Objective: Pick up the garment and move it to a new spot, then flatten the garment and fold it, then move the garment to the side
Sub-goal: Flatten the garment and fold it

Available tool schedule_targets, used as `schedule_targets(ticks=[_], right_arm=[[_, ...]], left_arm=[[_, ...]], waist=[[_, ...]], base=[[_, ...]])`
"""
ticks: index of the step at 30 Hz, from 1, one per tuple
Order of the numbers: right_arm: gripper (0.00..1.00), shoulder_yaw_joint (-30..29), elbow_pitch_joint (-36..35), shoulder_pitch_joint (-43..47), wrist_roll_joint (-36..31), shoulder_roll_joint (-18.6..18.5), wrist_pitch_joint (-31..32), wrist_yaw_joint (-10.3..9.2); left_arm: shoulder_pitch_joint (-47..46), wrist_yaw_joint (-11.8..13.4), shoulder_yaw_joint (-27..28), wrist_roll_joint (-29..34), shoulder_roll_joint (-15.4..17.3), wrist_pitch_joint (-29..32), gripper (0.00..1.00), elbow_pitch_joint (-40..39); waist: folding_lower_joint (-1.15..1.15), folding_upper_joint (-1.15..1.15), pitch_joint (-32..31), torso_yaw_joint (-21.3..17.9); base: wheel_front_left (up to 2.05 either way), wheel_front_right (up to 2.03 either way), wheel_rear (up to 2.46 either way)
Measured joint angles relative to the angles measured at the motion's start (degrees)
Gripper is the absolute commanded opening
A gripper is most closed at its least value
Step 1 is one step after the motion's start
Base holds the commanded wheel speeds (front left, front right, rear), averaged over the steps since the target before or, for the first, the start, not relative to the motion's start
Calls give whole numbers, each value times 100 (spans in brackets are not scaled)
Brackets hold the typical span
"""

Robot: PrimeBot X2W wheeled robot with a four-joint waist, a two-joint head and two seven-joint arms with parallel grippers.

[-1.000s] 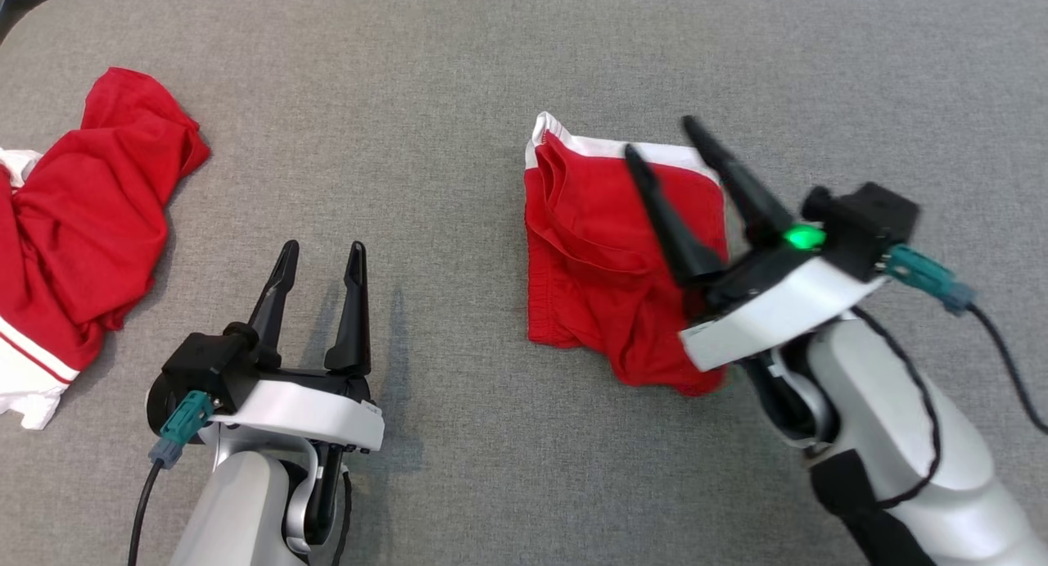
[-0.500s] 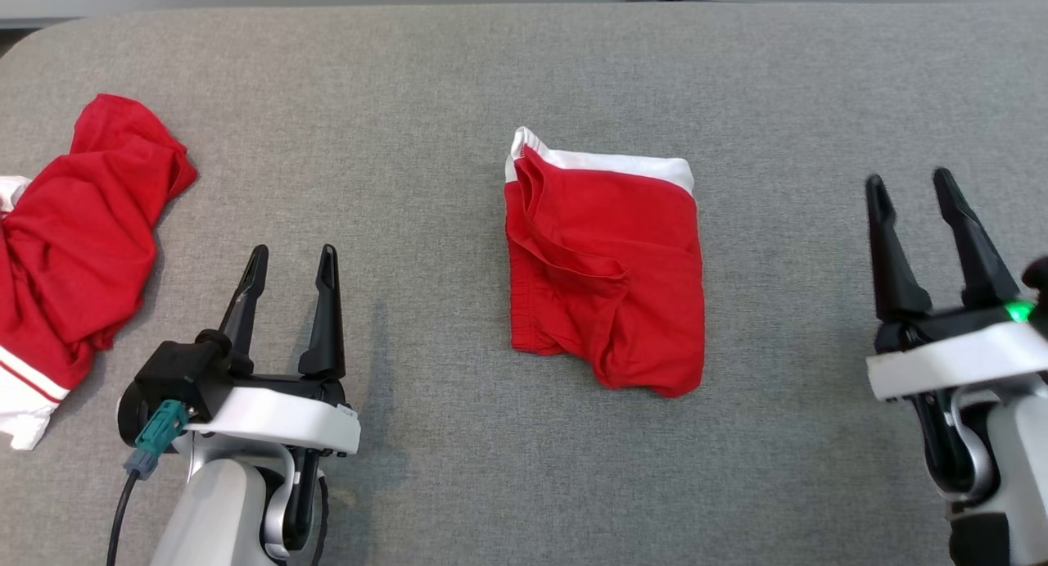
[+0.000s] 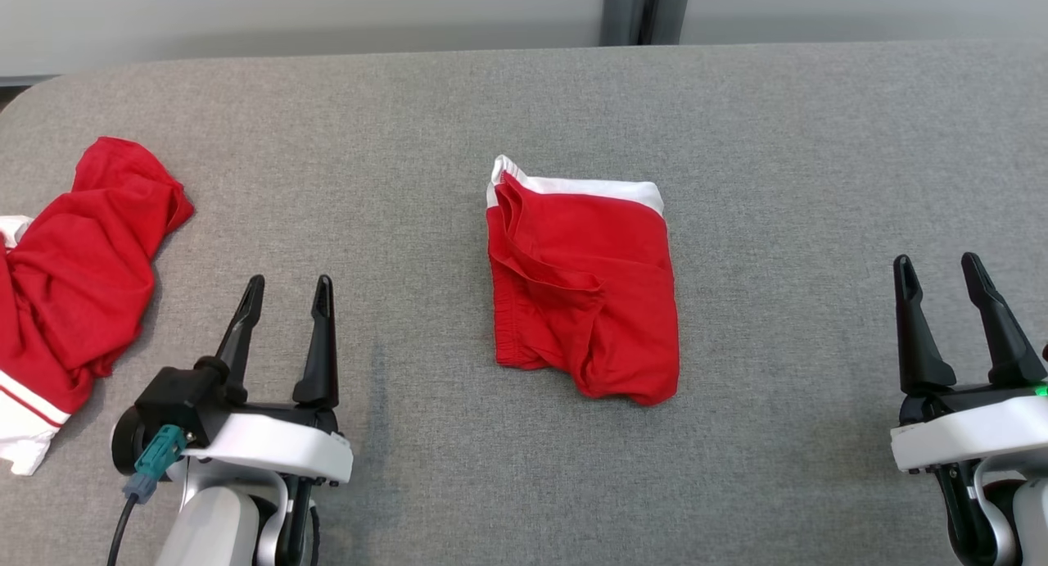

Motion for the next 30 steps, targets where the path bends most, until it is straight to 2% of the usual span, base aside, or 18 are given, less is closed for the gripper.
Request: schedule_targets(ticks=[16, 17, 18, 24, 27, 28, 30], right_arm=[[100, -91, -235, 136, -49, 78, 203, 0], [45, -73, -232, 128, -49, 65, 271, 0], [0, -60, -233, 122, -49, 60, 276, 0], [0, 319, -107, -142, -18, -54, 404, 0], [0, 793, 32, -375, 22, -79, 471, 0], [0, 793, 32, -375, 22, -79, 471, 0], [0, 1326, 271, -646, 114, -71, 501, 0]], left_arm=[[143, 67, -88, -35, 85, 100, 100, -169], [142, 71, -97, -36, 86, 100, 100, -181], [140, 75, -102, -36, 86, 101, 100, -192], [47, 74, -143, -48, 85, 104, 100, -197], [-25, 71, -178, -53, 70, 99, 100, -176], [-25, 71, -178, -53, 70, 99, 100, -176], [-102, 66, -208, -60, 54, 79, 100, -171]], waist=[[0, 0, 1, 52], [0, 0, 20, 58], [0, 0, 42, 65], [0, 0, 165, 145], [0, 0, 231, 216], [0, 0, 231, 216], [0, 0, 296, 304]], base=[[0, 0, 0], [0, 0, 0], [0, 0, 0], [0, 0, 0], [0, 0, 0], [0, 0, 0], [0, 0, 0]])
